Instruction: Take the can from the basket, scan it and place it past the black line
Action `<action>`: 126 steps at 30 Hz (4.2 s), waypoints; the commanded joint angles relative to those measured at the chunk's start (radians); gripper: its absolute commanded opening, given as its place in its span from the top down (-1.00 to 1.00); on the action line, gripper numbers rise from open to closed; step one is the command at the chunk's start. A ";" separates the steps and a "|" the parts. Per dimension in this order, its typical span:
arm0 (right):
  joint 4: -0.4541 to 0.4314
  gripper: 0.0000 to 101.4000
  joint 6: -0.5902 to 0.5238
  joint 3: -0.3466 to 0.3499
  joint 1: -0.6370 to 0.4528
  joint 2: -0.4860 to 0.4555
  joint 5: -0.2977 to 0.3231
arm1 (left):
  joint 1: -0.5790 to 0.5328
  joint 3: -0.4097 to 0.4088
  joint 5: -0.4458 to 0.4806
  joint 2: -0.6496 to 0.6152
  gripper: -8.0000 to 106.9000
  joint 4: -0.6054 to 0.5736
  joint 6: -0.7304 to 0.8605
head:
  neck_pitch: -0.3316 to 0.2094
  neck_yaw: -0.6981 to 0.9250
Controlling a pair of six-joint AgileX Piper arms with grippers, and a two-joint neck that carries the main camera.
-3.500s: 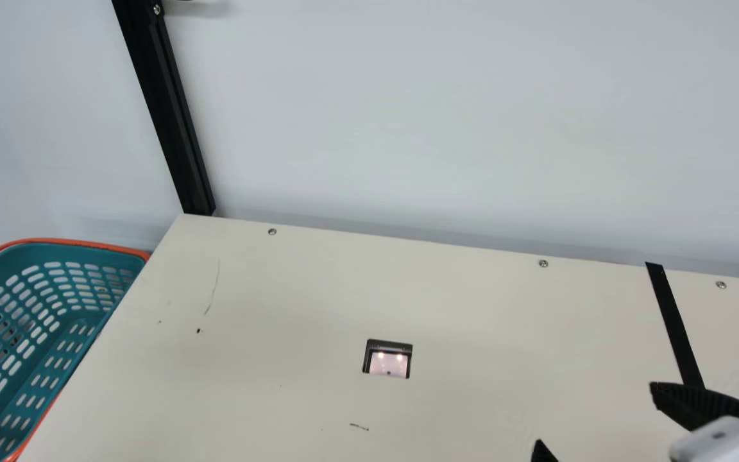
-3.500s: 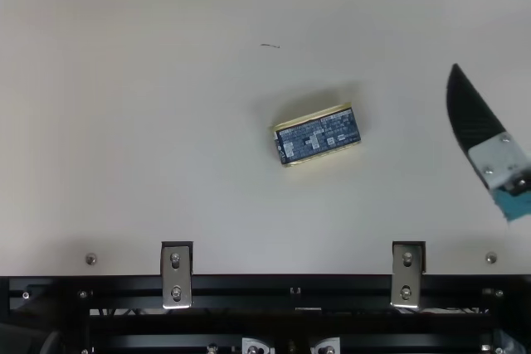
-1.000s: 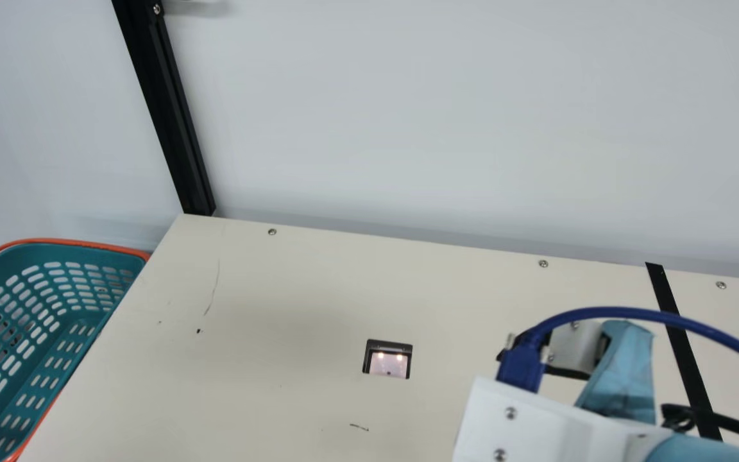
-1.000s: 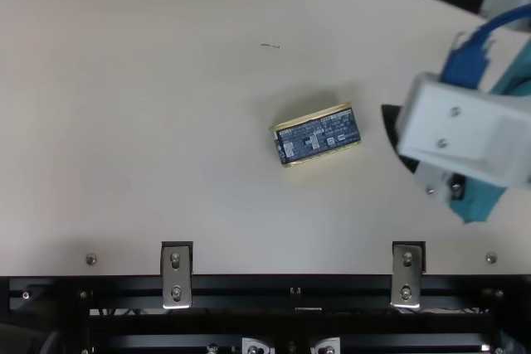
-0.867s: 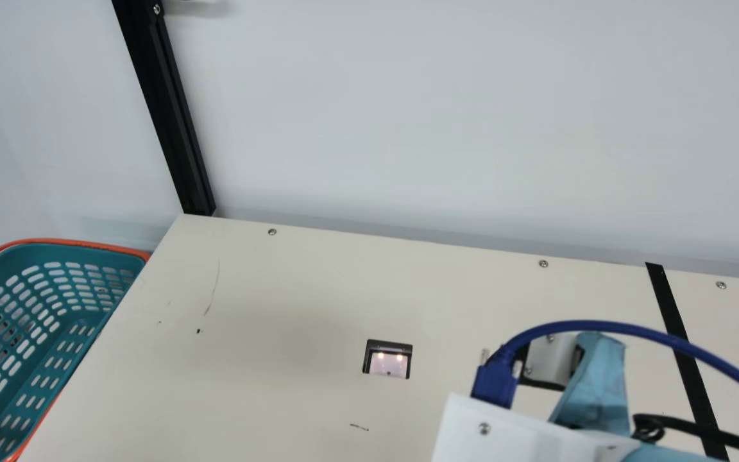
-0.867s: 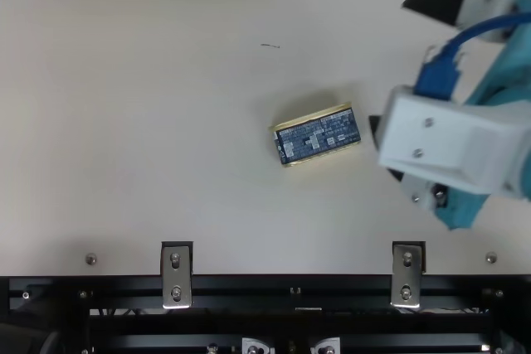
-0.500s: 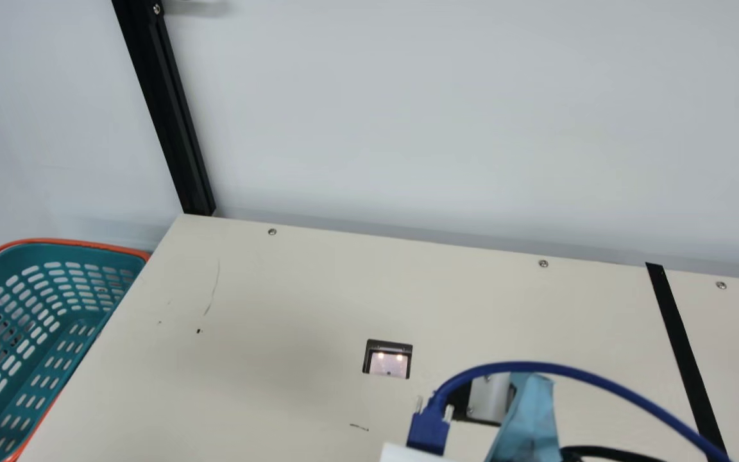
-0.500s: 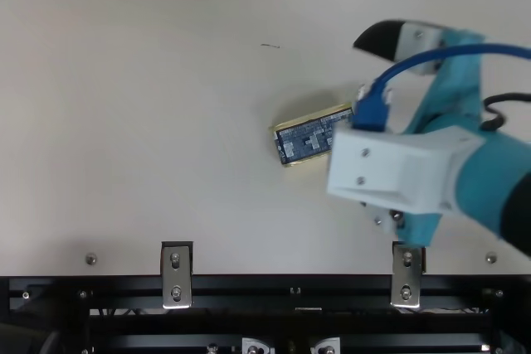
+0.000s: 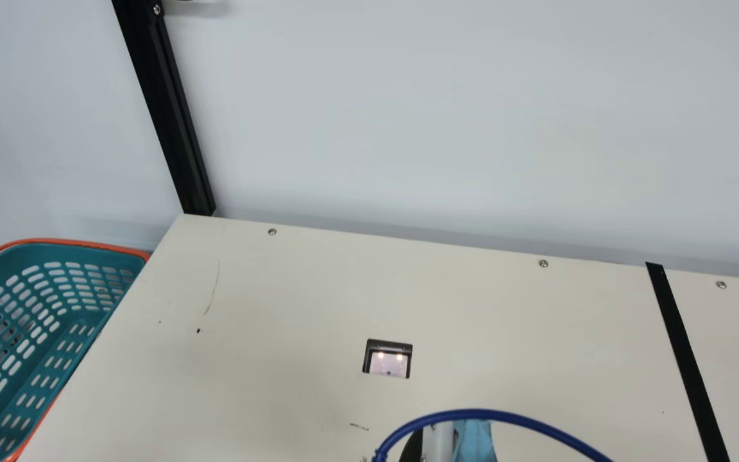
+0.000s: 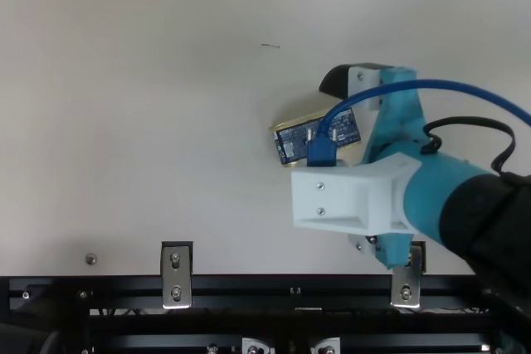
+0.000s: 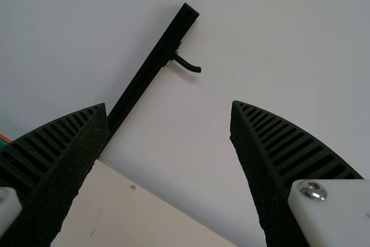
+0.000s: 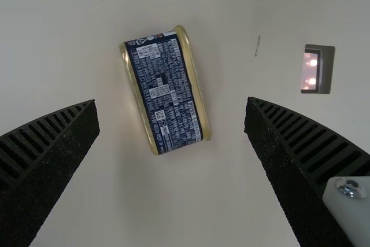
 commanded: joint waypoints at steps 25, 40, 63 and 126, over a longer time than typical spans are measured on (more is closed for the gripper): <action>-0.064 -1.00 0.023 -0.007 0.038 0.151 -0.053 | 0.000 0.000 0.000 0.000 -0.71 0.000 0.000 | -0.037 -0.008; -0.094 -1.00 0.048 -0.027 0.035 0.213 -0.068 | 0.000 0.000 0.000 0.000 -0.71 0.000 0.000 | -0.037 -0.008; -0.048 1.00 0.042 -0.045 0.017 0.225 -0.117 | 0.000 0.000 0.000 0.000 -0.71 0.000 0.000 | -0.037 -0.008; -0.423 1.00 0.804 0.045 -0.117 -0.046 -0.282 | 0.000 0.000 0.000 0.000 -0.71 0.000 0.000 | -0.037 -0.234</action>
